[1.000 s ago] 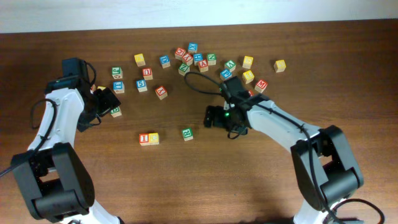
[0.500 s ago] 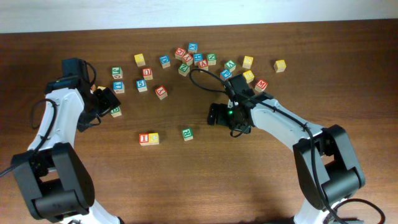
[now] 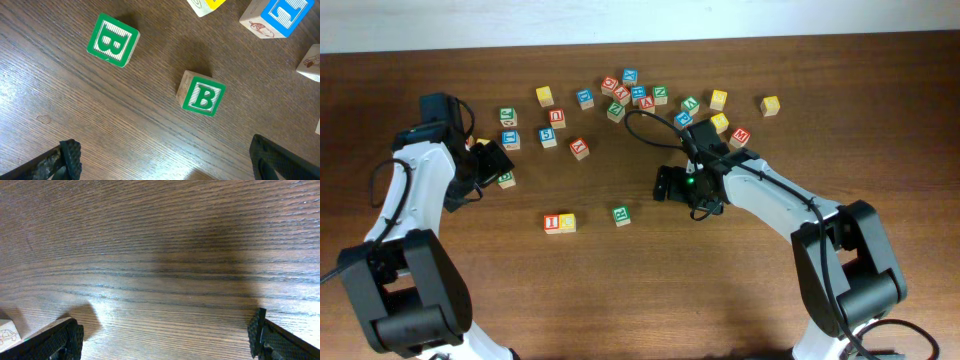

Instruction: Spell out ICRA

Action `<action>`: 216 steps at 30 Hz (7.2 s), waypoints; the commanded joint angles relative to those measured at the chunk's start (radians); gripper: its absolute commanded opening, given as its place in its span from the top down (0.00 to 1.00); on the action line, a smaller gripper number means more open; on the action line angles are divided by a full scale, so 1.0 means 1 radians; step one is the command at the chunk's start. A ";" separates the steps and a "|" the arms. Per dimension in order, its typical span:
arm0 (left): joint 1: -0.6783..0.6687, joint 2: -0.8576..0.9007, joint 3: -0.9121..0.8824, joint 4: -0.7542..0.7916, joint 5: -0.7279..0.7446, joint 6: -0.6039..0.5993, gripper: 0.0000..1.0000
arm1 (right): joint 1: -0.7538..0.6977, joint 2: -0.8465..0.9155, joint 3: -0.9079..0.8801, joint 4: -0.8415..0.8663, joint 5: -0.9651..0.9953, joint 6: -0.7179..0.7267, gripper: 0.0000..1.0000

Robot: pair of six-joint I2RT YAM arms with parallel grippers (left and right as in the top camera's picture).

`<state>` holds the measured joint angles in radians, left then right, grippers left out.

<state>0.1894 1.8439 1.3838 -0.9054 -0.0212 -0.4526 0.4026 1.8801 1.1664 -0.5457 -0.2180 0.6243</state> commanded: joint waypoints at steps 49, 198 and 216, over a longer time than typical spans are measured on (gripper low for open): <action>0.003 0.003 0.009 -0.001 0.007 0.005 0.01 | -0.011 0.039 -0.031 0.003 0.046 -0.006 0.02; 0.003 0.003 0.009 -0.001 0.007 0.005 0.01 | 0.252 0.075 -0.045 0.438 0.263 -0.025 0.90; 0.003 0.003 0.009 -0.001 0.007 0.005 0.01 | 0.252 0.075 -0.045 0.253 0.002 -0.013 0.94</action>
<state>0.1894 1.8439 1.3838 -0.9054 -0.0212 -0.4526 0.6487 1.9438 1.1305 -0.2672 -0.1188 0.6018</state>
